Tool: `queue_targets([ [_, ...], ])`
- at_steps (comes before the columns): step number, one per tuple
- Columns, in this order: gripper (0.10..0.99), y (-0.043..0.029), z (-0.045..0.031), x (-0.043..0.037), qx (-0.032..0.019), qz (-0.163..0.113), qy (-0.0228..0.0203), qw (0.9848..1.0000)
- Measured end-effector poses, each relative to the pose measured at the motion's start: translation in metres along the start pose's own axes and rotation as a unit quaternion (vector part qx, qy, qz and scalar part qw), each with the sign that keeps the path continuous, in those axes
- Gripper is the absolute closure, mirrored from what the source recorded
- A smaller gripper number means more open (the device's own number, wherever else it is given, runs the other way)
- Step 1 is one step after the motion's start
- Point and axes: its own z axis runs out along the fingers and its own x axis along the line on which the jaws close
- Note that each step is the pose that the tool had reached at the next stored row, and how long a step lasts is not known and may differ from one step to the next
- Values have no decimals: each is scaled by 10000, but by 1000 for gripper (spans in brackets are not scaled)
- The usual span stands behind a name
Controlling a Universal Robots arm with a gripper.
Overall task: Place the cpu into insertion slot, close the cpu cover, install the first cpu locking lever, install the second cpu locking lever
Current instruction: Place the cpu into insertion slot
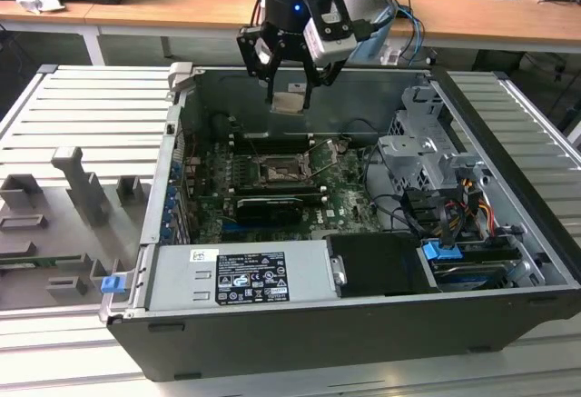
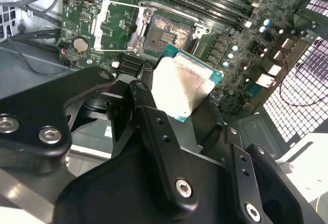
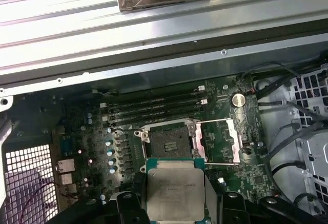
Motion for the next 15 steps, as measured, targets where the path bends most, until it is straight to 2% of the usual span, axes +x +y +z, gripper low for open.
queue_targets([
  [2, 545, -2, 25, 0, -1, 47, -4, 10000],
  [7, 545, -11, 107, 4, -7, 442, -38, 9990],
  [15, 545, -24, 162, 1, 0, 567, -51, 9984],
])
